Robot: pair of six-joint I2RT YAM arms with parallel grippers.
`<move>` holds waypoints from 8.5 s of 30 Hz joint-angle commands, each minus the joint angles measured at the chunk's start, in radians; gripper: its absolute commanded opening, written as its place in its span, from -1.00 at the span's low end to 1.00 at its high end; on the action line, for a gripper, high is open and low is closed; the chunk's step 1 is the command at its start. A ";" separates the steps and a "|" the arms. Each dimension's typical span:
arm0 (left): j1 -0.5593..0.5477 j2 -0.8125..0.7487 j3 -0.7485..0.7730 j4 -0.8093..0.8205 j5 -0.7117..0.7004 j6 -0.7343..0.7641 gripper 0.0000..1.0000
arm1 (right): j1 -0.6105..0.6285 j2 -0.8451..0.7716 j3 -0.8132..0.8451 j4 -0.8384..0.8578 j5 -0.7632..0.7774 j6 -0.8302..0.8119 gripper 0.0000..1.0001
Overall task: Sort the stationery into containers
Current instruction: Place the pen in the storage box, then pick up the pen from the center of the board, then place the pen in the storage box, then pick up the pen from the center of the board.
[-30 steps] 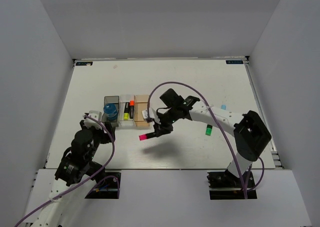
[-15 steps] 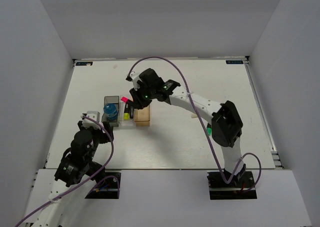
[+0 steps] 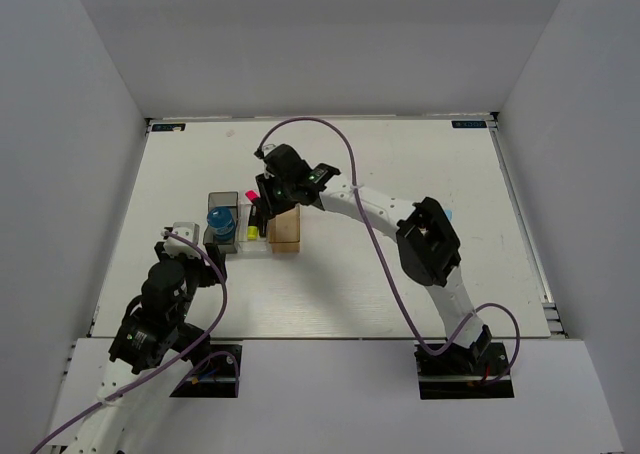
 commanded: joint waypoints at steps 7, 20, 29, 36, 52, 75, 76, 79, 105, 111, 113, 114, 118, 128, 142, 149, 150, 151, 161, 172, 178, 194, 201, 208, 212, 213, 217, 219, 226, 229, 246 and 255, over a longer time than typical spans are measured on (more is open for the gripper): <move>0.000 0.002 -0.007 0.002 -0.017 -0.004 0.67 | 0.015 0.040 0.059 0.069 -0.058 0.073 -1.00; 0.000 0.002 -0.007 0.004 -0.010 -0.005 0.67 | 0.009 -0.037 0.052 0.080 -0.116 0.029 -0.09; -0.002 -0.007 -0.014 0.016 0.066 0.000 -0.62 | -0.054 -0.450 -0.338 0.001 -0.168 -0.867 -1.00; 0.000 0.170 -0.001 0.058 0.416 0.031 -0.33 | -0.206 -0.799 -0.771 -0.502 -0.377 -1.813 -0.34; -0.336 0.904 0.375 0.212 0.493 -0.100 -1.00 | -0.442 -0.828 -0.909 -0.243 0.258 -0.694 -0.88; -0.744 1.689 0.948 0.518 0.020 -0.318 -0.01 | -0.804 -0.774 -0.612 -0.281 0.324 -0.086 -0.66; -0.756 1.746 0.975 0.515 0.013 -0.302 -0.01 | -0.819 -0.782 -0.610 -0.279 0.303 -0.085 -0.66; -0.779 1.844 1.081 0.535 -0.016 -0.290 -0.01 | -0.847 -0.834 -0.642 -0.269 0.254 -0.072 -0.66; -0.838 2.183 1.360 0.443 -0.348 -0.337 0.17 | -1.020 -0.951 -0.739 -0.250 -0.001 -0.032 -0.52; -0.838 2.240 1.418 0.397 -0.339 -0.360 0.17 | -1.048 -0.940 -0.738 -0.261 -0.027 -0.029 -0.52; -0.835 2.251 1.421 0.386 -0.331 -0.376 0.17 | -1.057 -0.952 -0.739 -0.259 -0.039 -0.028 -0.52; -0.836 2.252 1.421 0.384 -0.325 -0.382 0.09 | -1.062 -0.954 -0.738 -0.259 -0.042 -0.028 -0.52; -0.836 2.242 1.400 0.335 -0.322 -0.408 -0.34 | -1.082 -0.949 -0.738 -0.264 -0.065 -0.023 -0.52; -0.795 1.952 1.003 0.410 -0.306 -0.430 -1.00 | -1.103 -0.949 -0.748 -0.267 -0.136 -0.042 0.11; -0.634 1.267 0.554 0.438 -0.441 -0.281 -1.00 | -1.105 -0.923 -0.807 -0.229 -0.383 -0.129 0.21; -0.392 1.117 0.452 0.306 -0.366 -0.302 -1.00 | -1.103 -0.879 -0.813 -0.240 -0.484 -0.219 0.17; -0.352 1.105 0.446 0.299 -0.353 -0.296 -1.00 | -1.102 -0.871 -0.817 -0.240 -0.522 -0.230 0.14; -0.332 1.105 0.443 0.279 -0.342 -0.301 -1.00 | -1.102 -0.862 -0.819 -0.241 -0.577 -0.244 -0.01; -0.114 1.186 0.423 0.269 -0.204 -0.288 -1.00 | -1.097 -0.808 -0.811 -0.273 -0.710 -0.351 -0.51; -0.066 1.308 0.530 0.251 -0.176 -0.259 0.37 | -1.097 -0.742 -0.756 -0.345 -0.639 -0.537 0.62; -0.106 1.203 0.518 0.284 -0.106 -0.183 -0.18 | -1.099 -0.716 -0.748 -0.341 -0.584 -0.539 -0.23; -0.402 1.684 0.982 0.403 0.815 0.138 0.58 | -1.114 -0.736 -0.762 -0.364 -0.507 -0.738 0.19; -0.451 1.893 1.087 0.616 0.859 0.106 0.56 | -1.137 -0.764 -0.771 -0.348 -0.535 -0.724 0.19; -0.468 2.005 1.206 0.602 0.763 0.158 0.51 | -1.175 -0.762 -0.778 -0.368 -0.608 -0.726 0.19; -0.468 2.030 1.214 0.608 0.700 0.213 0.51 | -1.197 -0.761 -0.777 -0.376 -0.650 -0.727 0.19; -0.468 2.038 1.214 0.607 0.695 0.225 0.51 | -1.203 -0.764 -0.776 -0.378 -0.670 -0.729 0.19; -0.466 2.091 1.291 0.536 0.682 0.272 0.48 | -1.220 -0.765 -0.776 -0.381 -0.702 -0.732 0.19; -0.462 2.110 1.303 0.515 0.675 0.287 0.48 | -1.226 -0.764 -0.777 -0.387 -0.710 -0.735 0.19; -0.474 2.111 1.244 0.524 0.657 0.308 0.37 | -1.252 -0.756 -0.773 -0.393 -0.733 -0.738 0.19; -0.485 2.113 1.219 0.522 0.600 0.334 0.31 | -1.258 -0.761 -0.771 -0.399 -0.747 -0.738 0.19; -0.528 2.041 1.058 0.562 0.369 0.388 -1.00 | -1.298 -0.764 -0.778 -0.390 -0.779 -0.712 0.10; -0.494 1.606 0.787 0.644 0.333 0.269 -1.00 | -1.293 -0.775 -0.785 -0.385 -0.799 -0.701 0.38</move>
